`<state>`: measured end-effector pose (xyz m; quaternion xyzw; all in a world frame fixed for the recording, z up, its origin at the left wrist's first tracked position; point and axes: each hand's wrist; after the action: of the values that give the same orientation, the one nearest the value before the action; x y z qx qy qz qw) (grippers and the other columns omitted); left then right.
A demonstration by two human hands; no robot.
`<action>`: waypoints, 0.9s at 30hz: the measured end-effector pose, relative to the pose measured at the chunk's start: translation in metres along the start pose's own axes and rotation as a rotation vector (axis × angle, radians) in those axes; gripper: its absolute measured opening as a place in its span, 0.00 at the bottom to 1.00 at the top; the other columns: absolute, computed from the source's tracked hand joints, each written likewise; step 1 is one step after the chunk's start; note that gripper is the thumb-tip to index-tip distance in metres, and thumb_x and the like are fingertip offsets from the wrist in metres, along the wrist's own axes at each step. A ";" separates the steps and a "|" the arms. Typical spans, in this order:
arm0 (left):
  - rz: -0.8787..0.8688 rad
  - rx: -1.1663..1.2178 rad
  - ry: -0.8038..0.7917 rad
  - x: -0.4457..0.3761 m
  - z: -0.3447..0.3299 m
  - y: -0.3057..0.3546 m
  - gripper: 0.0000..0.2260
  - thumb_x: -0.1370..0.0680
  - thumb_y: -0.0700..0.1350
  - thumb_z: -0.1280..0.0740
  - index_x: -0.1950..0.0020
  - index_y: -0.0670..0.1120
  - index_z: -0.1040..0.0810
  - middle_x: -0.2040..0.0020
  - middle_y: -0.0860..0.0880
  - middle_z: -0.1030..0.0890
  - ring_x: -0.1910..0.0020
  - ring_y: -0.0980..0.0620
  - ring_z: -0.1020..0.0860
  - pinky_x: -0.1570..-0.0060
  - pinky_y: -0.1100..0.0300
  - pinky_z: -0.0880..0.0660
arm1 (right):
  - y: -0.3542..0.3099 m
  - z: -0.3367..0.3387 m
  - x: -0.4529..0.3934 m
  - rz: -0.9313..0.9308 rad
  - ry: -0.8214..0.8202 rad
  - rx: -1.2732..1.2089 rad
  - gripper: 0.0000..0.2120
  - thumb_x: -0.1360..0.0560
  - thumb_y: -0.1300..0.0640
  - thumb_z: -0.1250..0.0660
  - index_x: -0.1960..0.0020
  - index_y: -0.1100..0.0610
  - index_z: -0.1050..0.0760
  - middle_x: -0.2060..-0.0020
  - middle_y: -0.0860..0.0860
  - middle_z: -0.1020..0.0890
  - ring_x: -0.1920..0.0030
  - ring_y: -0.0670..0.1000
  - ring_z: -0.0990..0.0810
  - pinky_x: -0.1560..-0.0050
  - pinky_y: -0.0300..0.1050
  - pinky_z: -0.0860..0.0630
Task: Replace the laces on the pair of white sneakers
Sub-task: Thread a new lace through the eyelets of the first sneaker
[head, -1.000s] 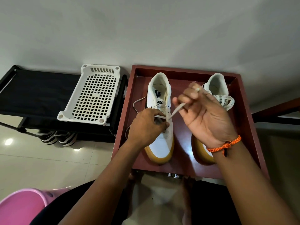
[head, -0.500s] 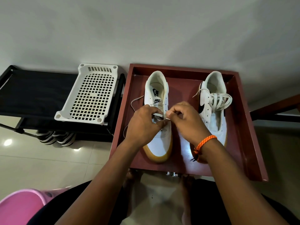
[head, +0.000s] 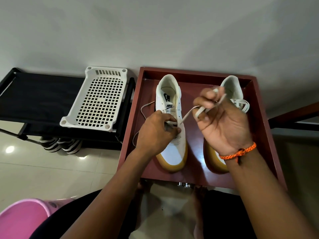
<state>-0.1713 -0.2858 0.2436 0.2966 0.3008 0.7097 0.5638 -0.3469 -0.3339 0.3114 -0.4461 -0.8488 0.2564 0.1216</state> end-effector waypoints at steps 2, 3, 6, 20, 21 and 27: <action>-0.003 -0.004 0.008 0.000 0.000 0.000 0.12 0.24 0.52 0.21 0.42 0.51 0.13 0.46 0.51 0.20 0.46 0.50 0.20 0.49 0.51 0.21 | -0.009 -0.002 0.001 0.011 0.033 -0.134 0.12 0.16 0.56 0.42 0.58 0.52 0.28 0.64 0.46 0.27 0.64 0.45 0.33 0.62 0.38 0.38; -0.010 -0.013 0.012 0.001 0.000 0.000 0.12 0.24 0.52 0.21 0.42 0.51 0.14 0.47 0.51 0.21 0.46 0.51 0.20 0.50 0.52 0.22 | -0.011 0.000 -0.001 0.007 0.098 -0.092 0.13 0.17 0.57 0.43 0.59 0.52 0.31 0.67 0.46 0.31 0.66 0.45 0.37 0.64 0.39 0.41; -0.015 -0.027 0.020 0.002 0.000 0.001 0.12 0.24 0.53 0.21 0.43 0.51 0.14 0.48 0.51 0.21 0.48 0.51 0.21 0.51 0.53 0.22 | -0.004 0.021 -0.005 -0.011 0.499 0.645 0.08 0.17 0.60 0.37 0.54 0.52 0.27 0.70 0.45 0.30 0.70 0.47 0.36 0.70 0.40 0.40; -0.065 -0.010 0.009 0.000 0.001 -0.001 0.09 0.24 0.50 0.22 0.45 0.52 0.13 0.49 0.53 0.19 0.50 0.53 0.20 0.51 0.53 0.21 | 0.029 0.029 -0.006 -0.084 0.311 1.214 0.11 0.18 0.63 0.32 0.59 0.58 0.20 0.72 0.43 0.23 0.71 0.40 0.30 0.67 0.33 0.32; -0.063 -0.009 0.010 0.000 0.001 0.000 0.09 0.24 0.49 0.22 0.45 0.51 0.13 0.49 0.52 0.19 0.50 0.53 0.20 0.52 0.52 0.21 | 0.027 0.026 -0.006 -0.090 0.299 1.119 0.11 0.18 0.63 0.32 0.59 0.58 0.20 0.71 0.43 0.24 0.72 0.40 0.32 0.70 0.32 0.35; -0.117 -0.222 0.087 0.001 0.001 0.000 0.13 0.26 0.56 0.21 0.45 0.52 0.13 0.51 0.52 0.23 0.47 0.46 0.23 0.54 0.47 0.23 | 0.023 0.014 -0.007 -0.094 0.254 0.776 0.12 0.21 0.59 0.31 0.63 0.53 0.20 0.69 0.51 0.35 0.69 0.46 0.41 0.67 0.43 0.46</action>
<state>-0.1707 -0.2849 0.2438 0.1832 0.2616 0.7167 0.6200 -0.3330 -0.3331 0.2870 -0.3558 -0.6868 0.4946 0.3964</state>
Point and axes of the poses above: each hand's wrist, its own x-axis away from the middle knuckle, its own z-axis out of the back of the hand, y = z × x
